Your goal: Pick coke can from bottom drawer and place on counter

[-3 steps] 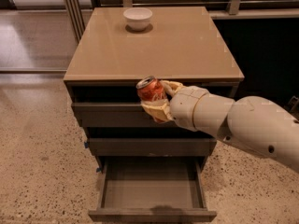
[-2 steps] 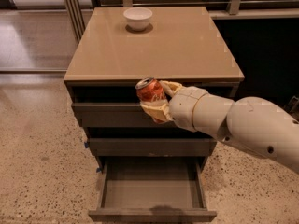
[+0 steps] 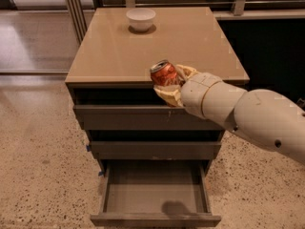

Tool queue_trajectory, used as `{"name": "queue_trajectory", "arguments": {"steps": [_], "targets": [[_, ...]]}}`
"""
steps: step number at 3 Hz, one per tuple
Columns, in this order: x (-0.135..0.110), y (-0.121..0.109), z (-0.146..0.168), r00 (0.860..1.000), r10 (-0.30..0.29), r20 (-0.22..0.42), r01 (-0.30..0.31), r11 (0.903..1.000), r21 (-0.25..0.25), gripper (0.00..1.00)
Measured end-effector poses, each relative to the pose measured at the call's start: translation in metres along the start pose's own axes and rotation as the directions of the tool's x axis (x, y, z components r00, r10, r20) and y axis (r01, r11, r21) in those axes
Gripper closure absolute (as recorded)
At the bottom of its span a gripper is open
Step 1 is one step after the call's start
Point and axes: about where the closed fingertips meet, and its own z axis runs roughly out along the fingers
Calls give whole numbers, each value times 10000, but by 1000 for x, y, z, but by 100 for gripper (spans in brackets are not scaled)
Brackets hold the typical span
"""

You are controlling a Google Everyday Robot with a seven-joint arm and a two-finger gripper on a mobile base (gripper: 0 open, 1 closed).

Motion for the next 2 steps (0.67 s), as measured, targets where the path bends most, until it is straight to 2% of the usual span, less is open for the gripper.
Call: {"name": "queue_trajectory", "arguments": {"steps": [1,2], "targets": [[4,-30,10,9997,-234,53,231,9983,527,100],[7,-61,27,9994,-351,69,345,9960,828,100]]}}
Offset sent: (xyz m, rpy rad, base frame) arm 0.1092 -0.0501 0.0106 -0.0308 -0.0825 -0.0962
